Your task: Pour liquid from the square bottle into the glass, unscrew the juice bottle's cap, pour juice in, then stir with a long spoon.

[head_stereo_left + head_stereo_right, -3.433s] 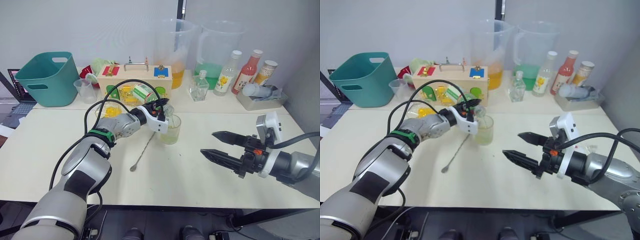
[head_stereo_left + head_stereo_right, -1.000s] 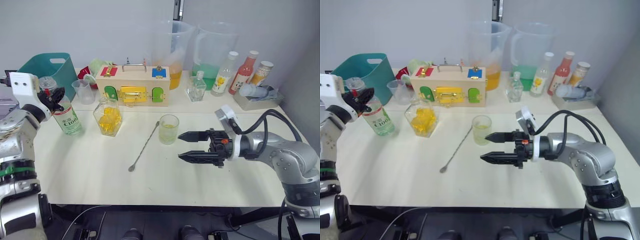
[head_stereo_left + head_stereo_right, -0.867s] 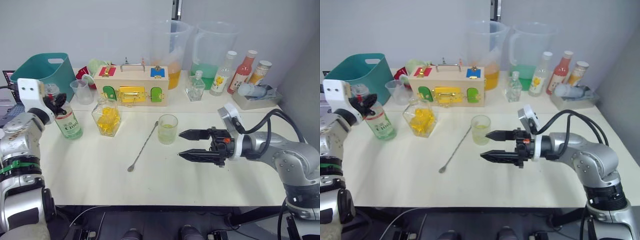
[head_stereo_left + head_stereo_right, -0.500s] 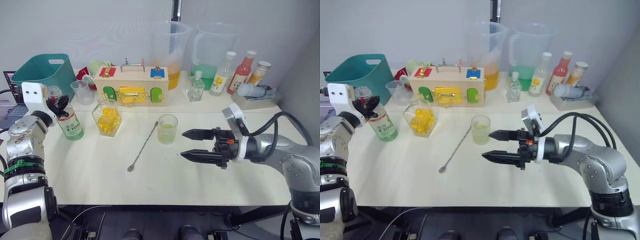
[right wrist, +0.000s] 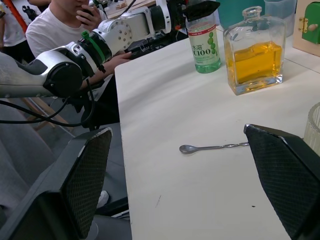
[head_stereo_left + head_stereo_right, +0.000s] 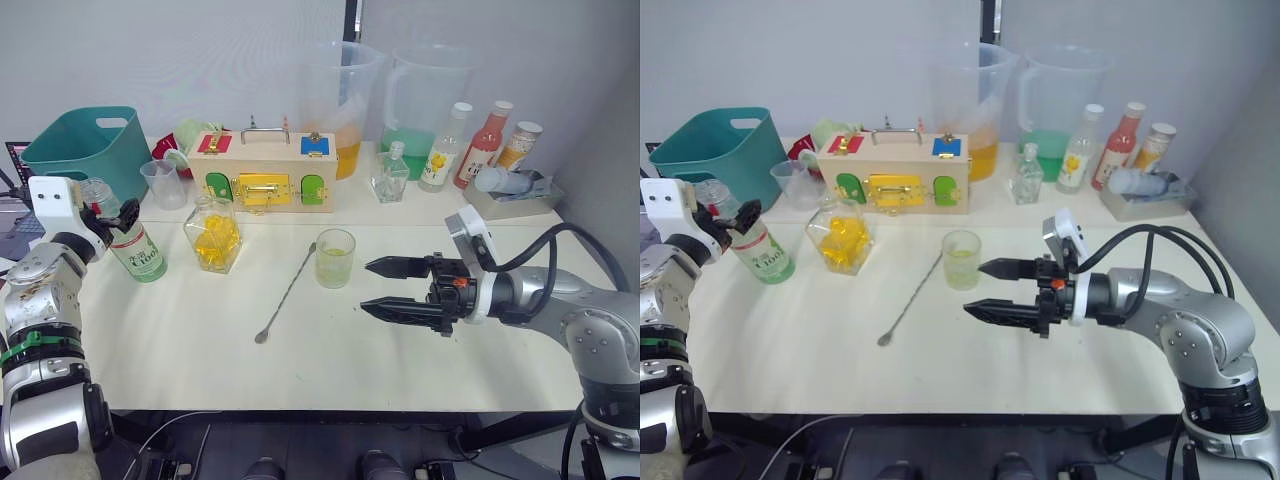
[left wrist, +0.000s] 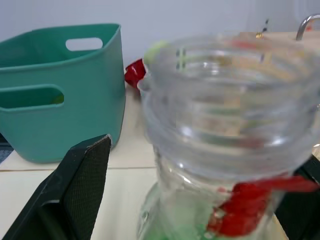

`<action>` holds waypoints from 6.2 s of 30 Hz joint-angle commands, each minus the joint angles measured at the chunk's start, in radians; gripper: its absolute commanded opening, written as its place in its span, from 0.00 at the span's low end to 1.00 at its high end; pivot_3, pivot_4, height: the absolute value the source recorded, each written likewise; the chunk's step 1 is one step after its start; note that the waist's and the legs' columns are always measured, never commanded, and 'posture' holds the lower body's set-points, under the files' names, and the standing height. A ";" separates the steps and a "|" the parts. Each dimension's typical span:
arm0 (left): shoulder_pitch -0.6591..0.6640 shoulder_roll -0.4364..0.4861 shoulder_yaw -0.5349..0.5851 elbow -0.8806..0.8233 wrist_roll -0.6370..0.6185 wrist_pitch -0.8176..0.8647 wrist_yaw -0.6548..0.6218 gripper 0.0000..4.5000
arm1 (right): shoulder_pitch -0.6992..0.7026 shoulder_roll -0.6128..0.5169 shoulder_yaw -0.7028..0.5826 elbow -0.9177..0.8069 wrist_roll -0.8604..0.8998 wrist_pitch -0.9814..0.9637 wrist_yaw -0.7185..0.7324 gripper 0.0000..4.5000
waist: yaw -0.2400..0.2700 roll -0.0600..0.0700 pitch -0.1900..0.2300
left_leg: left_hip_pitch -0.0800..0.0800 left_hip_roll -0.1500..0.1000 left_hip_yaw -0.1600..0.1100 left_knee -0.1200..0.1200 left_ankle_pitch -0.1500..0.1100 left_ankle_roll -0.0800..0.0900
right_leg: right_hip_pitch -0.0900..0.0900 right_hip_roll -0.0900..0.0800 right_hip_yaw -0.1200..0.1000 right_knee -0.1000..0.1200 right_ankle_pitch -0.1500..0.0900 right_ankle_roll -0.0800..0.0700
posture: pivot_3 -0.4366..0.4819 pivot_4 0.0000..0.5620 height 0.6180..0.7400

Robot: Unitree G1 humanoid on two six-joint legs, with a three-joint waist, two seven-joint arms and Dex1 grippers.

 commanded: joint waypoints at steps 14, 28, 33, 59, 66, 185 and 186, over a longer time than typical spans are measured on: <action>-0.056 0.036 0.061 -0.357 -0.196 -0.088 -0.204 1.00 | -0.026 0.009 -0.002 0.006 -0.005 -0.024 0.021 1.00 | -0.003 0.000 0.000 | 0.000 0.000 0.000 0.000 0.000 0.000 | 0.000 0.000 0.000 0.000 0.000 0.000 | 0.48 0.27 1.00; 0.281 0.138 -0.063 -0.948 -0.477 0.416 -0.430 1.00 | -0.008 0.035 -0.011 0.104 -0.155 -0.149 0.018 1.00 | -0.009 0.000 0.000 | 0.001 0.001 0.001 -0.001 0.000 0.000 | 0.000 0.001 0.001 -0.002 0.000 0.000 | 0.48 0.27 1.00; 0.464 0.139 -0.047 -0.987 -0.434 0.385 -0.459 1.00 | 0.058 0.002 -0.022 0.126 -0.302 -0.320 0.049 1.00 | -0.004 0.001 0.001 | 0.003 0.001 0.002 -0.003 0.000 0.000 | 0.001 0.001 0.002 -0.002 -0.001 -0.001 | 0.48 0.27 1.00; 0.837 -0.013 0.119 -0.486 -0.180 -0.096 -0.498 1.00 | 0.622 0.106 -0.327 0.378 -0.532 -0.813 -0.034 1.00 | -0.003 0.001 0.000 | 0.009 0.002 0.005 -0.011 0.000 0.000 | 0.006 0.000 0.002 -0.011 -0.001 -0.002 | 0.48 0.27 1.00; 0.831 0.018 0.109 -0.518 -0.183 -0.076 -0.517 1.00 | 0.615 0.096 -0.307 0.374 -0.514 -0.781 -0.011 1.00 | -0.003 0.001 0.000 | 0.009 0.002 0.005 -0.011 0.000 0.000 | 0.006 0.000 0.002 -0.010 -0.001 -0.002 | 0.48 0.27 1.00; 0.518 0.114 -0.353 -0.721 -0.002 0.457 -0.481 0.01 | 0.295 -0.192 -0.103 -0.055 -0.202 -0.229 0.149 1.00 | -0.001 0.005 -0.002 | 0.021 0.002 0.004 -0.016 -0.001 0.001 | 0.020 0.000 0.001 -0.016 -0.005 -0.001 | 0.48 0.27 1.00; 0.514 0.104 -0.333 -0.722 -0.006 0.432 -0.474 0.01 | 0.291 -0.189 -0.100 -0.051 -0.203 -0.229 0.151 1.00 | 0.000 0.005 -0.002 | 0.021 0.002 0.004 -0.016 -0.001 0.001 | 0.020 0.000 0.001 -0.016 -0.005 -0.001 | 0.48 0.27 1.00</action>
